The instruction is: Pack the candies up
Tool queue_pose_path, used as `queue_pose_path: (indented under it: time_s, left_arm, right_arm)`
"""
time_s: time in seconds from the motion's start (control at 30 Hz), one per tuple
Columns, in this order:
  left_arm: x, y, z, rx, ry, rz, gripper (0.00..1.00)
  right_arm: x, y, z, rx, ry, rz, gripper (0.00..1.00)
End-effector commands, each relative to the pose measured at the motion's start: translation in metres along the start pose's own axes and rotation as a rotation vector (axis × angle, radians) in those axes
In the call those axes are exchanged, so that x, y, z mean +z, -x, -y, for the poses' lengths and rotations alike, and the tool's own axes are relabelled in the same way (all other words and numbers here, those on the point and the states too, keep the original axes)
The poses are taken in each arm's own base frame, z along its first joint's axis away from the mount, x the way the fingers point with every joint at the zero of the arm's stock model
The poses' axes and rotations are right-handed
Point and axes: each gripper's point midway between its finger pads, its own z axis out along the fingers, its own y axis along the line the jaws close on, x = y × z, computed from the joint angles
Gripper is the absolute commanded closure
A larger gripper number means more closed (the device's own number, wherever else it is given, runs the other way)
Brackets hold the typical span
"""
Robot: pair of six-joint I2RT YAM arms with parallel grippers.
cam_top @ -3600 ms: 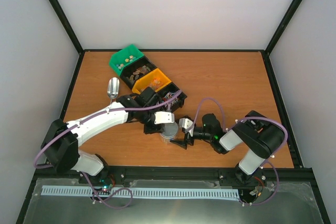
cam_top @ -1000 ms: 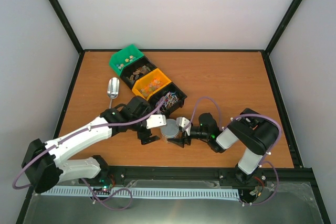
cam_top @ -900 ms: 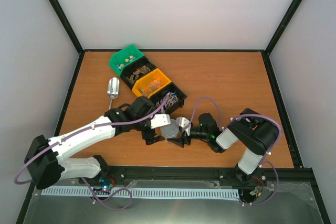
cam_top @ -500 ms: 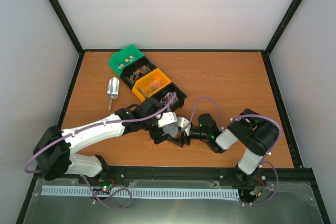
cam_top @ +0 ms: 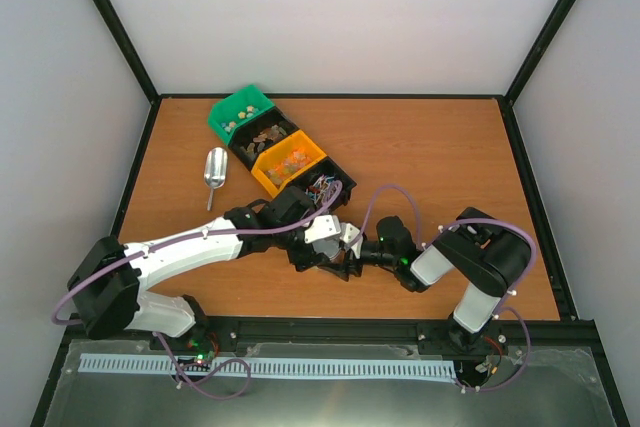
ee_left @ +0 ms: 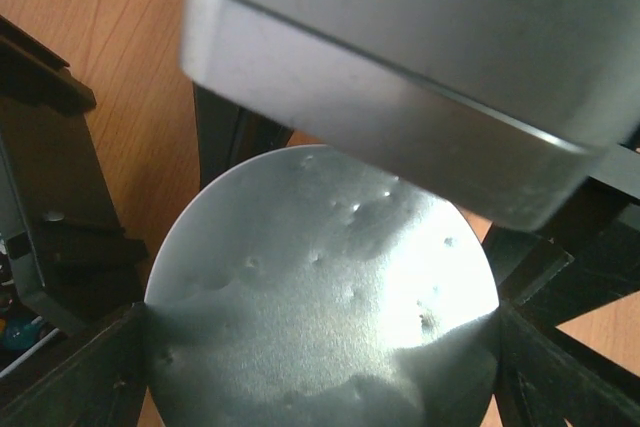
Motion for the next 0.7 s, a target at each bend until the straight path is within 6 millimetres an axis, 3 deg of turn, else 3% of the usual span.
queue_pose_path:
  time_s: [0.0, 0.27, 0.37, 0.5, 0.67]
  left_arm:
    - [0.003, 0.003, 0.015, 0.097, -0.062, 0.005, 0.24]
    - [-0.013, -0.025, 0.055, 0.354, -0.289, -0.003, 0.34]
    - [-0.014, -0.033, 0.06, 0.426, -0.322, -0.016, 0.39]
    - [-0.011, -0.03, 0.052, 0.326, -0.294, -0.035, 0.41]
    - [-0.007, -0.02, 0.035, 0.133, -0.191, -0.027, 0.42]
  right_arm:
    - [0.0, 0.0, -0.01, -0.035, 0.038, 0.0, 0.23]
    - [-0.008, 0.0, -0.043, -0.168, 0.236, 0.039, 0.26]
    - [-0.007, -0.001, -0.048, -0.198, 0.289, 0.036, 0.23]
    - [-0.004, 0.001, -0.037, -0.188, 0.235, 0.019, 0.01]
    - [-0.008, 0.002, -0.011, -0.058, 0.033, -0.004, 0.0]
